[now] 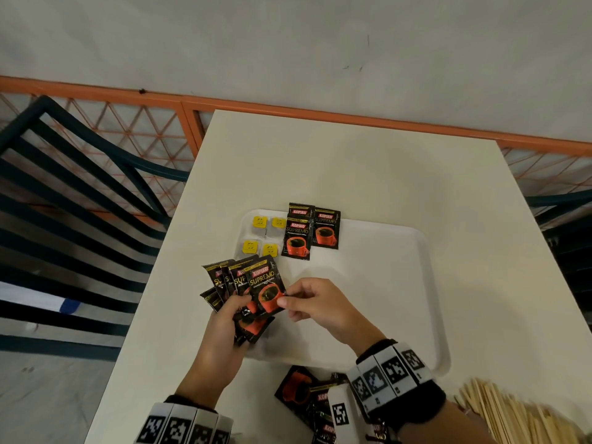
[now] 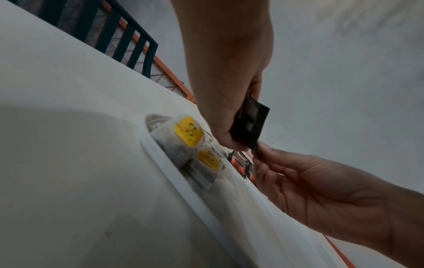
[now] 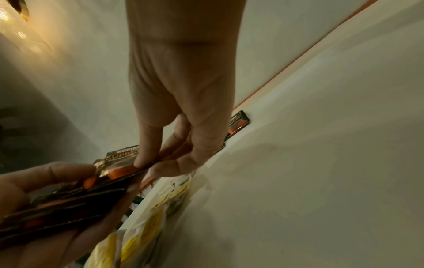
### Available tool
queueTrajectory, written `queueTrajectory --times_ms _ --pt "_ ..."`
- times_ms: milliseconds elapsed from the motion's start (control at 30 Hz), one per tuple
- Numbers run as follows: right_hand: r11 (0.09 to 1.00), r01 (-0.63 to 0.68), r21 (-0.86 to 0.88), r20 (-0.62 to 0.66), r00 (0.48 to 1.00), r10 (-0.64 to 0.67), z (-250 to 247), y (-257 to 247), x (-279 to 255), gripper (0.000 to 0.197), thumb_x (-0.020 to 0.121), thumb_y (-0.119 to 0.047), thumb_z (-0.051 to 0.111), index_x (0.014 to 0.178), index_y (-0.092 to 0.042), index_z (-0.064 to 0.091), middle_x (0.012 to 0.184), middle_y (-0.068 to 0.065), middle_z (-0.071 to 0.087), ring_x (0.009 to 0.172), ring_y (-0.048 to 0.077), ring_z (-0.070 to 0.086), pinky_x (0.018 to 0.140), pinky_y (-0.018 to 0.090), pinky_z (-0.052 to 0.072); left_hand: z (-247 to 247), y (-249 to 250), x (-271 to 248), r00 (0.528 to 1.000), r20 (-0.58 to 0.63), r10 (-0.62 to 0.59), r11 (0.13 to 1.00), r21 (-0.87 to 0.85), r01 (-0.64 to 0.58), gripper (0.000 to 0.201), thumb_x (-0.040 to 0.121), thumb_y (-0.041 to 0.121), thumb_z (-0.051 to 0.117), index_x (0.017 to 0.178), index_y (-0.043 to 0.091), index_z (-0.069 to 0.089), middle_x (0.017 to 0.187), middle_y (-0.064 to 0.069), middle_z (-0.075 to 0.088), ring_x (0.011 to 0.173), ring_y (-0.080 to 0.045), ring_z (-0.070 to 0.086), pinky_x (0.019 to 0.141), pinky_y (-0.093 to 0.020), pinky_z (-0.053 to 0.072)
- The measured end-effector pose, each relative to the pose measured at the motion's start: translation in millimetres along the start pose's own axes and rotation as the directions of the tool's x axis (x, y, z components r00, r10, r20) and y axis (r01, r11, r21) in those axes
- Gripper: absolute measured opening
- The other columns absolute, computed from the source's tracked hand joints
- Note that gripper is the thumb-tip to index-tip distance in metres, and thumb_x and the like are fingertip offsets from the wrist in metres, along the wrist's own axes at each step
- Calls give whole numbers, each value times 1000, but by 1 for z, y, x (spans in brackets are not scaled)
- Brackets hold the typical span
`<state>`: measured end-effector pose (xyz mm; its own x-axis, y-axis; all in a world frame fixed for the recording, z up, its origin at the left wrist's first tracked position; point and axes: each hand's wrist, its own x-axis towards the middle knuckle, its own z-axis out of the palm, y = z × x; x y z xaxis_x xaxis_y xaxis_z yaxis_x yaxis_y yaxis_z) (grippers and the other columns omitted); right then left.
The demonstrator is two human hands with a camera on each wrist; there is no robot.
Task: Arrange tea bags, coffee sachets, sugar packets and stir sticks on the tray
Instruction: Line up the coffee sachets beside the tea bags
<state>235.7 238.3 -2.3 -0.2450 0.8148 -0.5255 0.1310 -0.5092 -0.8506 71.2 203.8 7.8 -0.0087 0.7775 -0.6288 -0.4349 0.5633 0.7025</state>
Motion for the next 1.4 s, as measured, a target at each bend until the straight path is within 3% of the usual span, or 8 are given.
queueTrajectory --times_ms 167,400,667,767,1033,1133,1267,1400 --pt "982 24 185 -133 991 1 -21 -3 2 10 85 -4 62 94 0 64 75 7 62 64 12 60 62 18 54 3 5 0 999 -35 -1 1000 -18 1 21 89 13 51 107 12 60 94 -13 67 86 -27 62 68 -33 44" --pt "997 -80 17 -577 813 75 -57 4 24 8 86 -15 63 78 -14 64 63 1 56 58 12 48 54 21 37 3 0 -4 999 -47 15 1000 -8 -16 17 90 10 49 101 13 62 84 -7 71 71 -19 69 65 -32 46" --pt "972 -158 -174 -660 752 4 -56 -2 38 18 88 -20 59 92 -6 71 85 8 66 78 19 54 72 27 41 5 0 -6 999 -39 13 1000 11 -13 17 90 8 49 101 12 61 86 -7 68 66 -16 68 51 -23 52" --pt "960 -172 -221 -679 734 -25 -54 -2 42 21 88 -22 60 98 -6 70 95 8 69 80 17 54 75 26 42 7 0 -7 1000 -27 11 1000 23 -10 17 89 7 49 100 13 61 89 -9 68 76 -22 66 58 -28 50" --pt "977 -102 -188 -744 664 -74 -52 2 42 22 86 -20 62 101 -4 59 83 3 60 73 15 53 53 13 33 10 -3 -7 1000 -4 18 1000 2 -18 20 89 5 50 104 14 61 91 -8 68 83 -22 63 68 -32 48" --pt "956 -62 -288 -671 725 -156 -40 0 30 18 88 -23 59 97 -8 59 83 -1 58 71 10 52 55 10 33 10 -5 -6 1000 -4 25 1000 6 -25 24 89 6 53 111 14 59 95 -9 68 87 -24 64 70 -33 49" --pt "943 32 -332 -283 950 -132 -15 -6 7 28 92 -35 51 98 -11 64 83 -5 62 68 5 51 62 15 38 10 -7 -3 999 4 34 999 27 -34 33 86 6 57 118 14 58 106 -12 68 98 -29 64 80 -40 52" --pt "979 50 -199 -34 998 -57 -2 -6 -5 21 90 -28 58 103 -13 64 78 -3 61 66 7 53 58 18 41 9 -5 -5 996 33 85 994 67 -87 29 83 6 60 110 18 61 106 -12 68 99 -29 64 83 -41 51"
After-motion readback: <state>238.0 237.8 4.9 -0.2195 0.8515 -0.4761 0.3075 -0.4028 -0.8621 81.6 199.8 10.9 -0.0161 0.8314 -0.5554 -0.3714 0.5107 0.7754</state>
